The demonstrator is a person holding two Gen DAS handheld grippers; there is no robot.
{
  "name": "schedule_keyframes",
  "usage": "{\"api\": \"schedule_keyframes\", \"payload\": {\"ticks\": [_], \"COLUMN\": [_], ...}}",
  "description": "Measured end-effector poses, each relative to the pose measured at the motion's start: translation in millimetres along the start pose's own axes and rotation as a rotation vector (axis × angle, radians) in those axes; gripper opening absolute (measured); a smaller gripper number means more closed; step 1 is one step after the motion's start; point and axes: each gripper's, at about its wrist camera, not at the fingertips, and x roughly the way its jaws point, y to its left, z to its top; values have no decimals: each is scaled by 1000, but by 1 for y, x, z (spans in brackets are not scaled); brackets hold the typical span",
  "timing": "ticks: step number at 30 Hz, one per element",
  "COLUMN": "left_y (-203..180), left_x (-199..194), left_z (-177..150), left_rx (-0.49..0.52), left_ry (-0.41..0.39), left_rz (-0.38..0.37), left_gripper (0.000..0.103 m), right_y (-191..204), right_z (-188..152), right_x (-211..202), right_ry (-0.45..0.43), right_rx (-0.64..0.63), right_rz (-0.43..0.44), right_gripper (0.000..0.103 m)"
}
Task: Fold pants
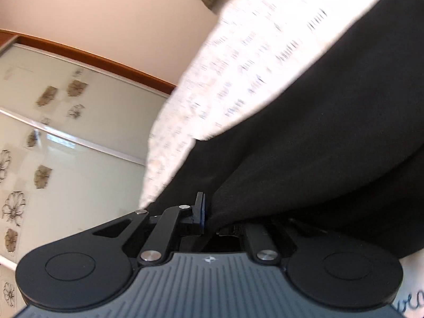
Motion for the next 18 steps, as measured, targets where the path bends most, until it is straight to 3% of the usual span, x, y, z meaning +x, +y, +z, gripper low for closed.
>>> {"api": "schedule_keyframes", "payload": {"ticks": [3,4,6,9,13,18], "left_y": [4,11,25,26,11,18], "left_x": [7,13,23,16,-1,-10], "left_z": [-1,1,0,-5,-9,-20], "left_rx": [15,5,-44,-35,60,24], "left_ry": [1,15,47,32,-34,-43], "left_rz": [57,78,139,140,180,218], "left_gripper": [10,14,13,15,18,18], "right_y": [-17,-26,-44,-45,-33,-54], "right_z": [-11,-14,-20,-22,-17,-19], "right_x": [3,10,22,27,22,39], "right_ry": [33,58,93,89,77,97], "right_rx": [26,55,122,152,111,174], "right_rz": [-24,-61,-83,-67,-34,-60], "right_gripper": [7,7,7,6,7,6]}}
